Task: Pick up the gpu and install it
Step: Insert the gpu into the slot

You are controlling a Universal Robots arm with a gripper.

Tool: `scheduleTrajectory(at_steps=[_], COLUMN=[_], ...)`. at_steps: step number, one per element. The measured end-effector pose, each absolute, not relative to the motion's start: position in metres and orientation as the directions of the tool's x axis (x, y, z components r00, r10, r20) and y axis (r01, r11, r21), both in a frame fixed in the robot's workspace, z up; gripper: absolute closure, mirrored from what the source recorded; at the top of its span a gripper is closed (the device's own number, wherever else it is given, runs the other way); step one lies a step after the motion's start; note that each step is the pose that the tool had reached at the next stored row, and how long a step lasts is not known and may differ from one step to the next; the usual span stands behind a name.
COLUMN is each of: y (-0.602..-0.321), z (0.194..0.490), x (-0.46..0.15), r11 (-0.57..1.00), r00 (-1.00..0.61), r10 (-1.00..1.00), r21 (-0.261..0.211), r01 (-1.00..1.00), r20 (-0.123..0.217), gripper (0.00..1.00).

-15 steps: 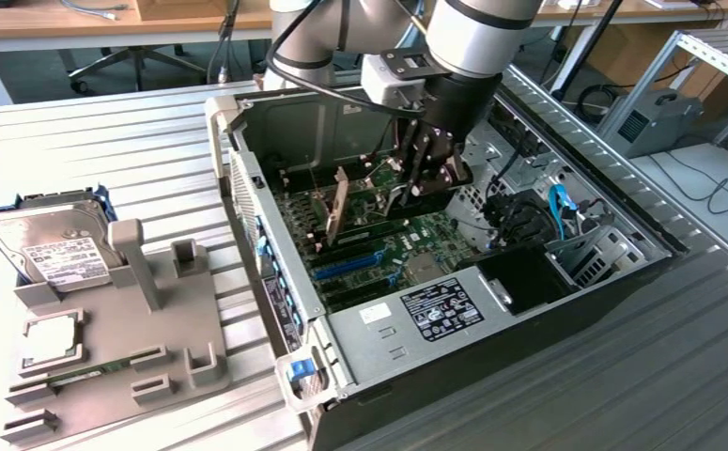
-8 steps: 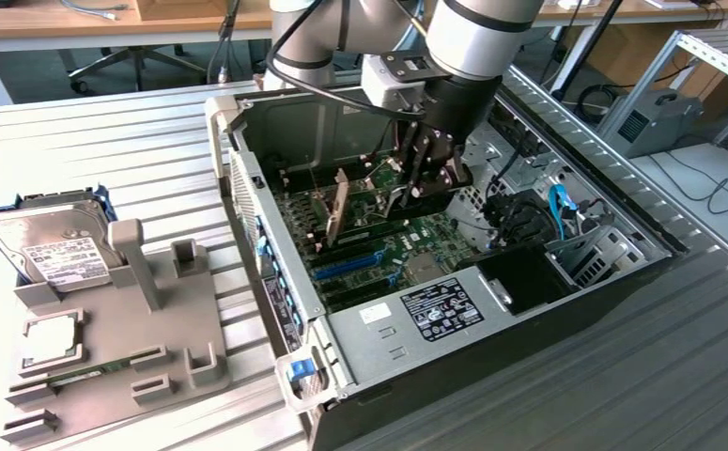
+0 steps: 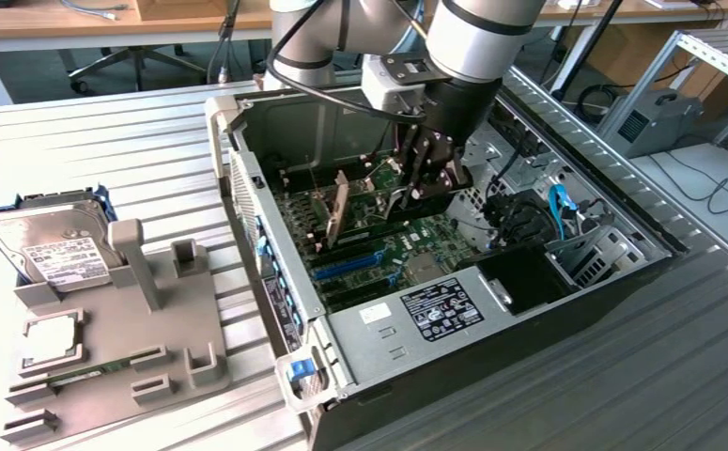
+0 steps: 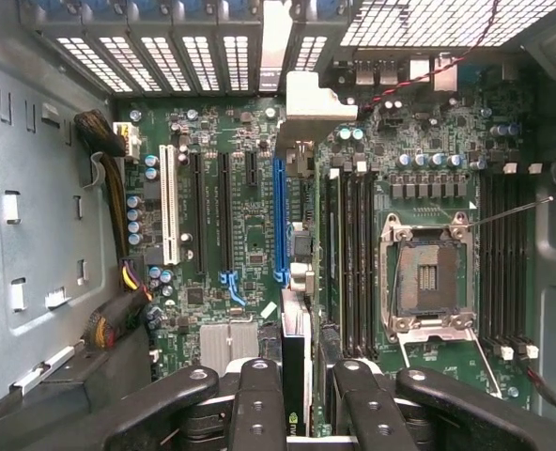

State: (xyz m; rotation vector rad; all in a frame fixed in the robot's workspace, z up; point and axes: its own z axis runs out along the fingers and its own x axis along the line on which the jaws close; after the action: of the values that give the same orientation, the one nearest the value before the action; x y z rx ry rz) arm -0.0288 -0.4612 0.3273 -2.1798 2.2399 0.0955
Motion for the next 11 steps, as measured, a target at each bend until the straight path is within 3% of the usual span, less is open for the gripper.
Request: scheduleTrajectory(at_steps=[11], y=[-0.4646], z=[0.3214], x=[-0.0288], r11=[0.026], r00=[-0.028], r10=[-0.998], r21=[0.034], r01=[-0.999], r20=[-0.053], gripper=[0.74])
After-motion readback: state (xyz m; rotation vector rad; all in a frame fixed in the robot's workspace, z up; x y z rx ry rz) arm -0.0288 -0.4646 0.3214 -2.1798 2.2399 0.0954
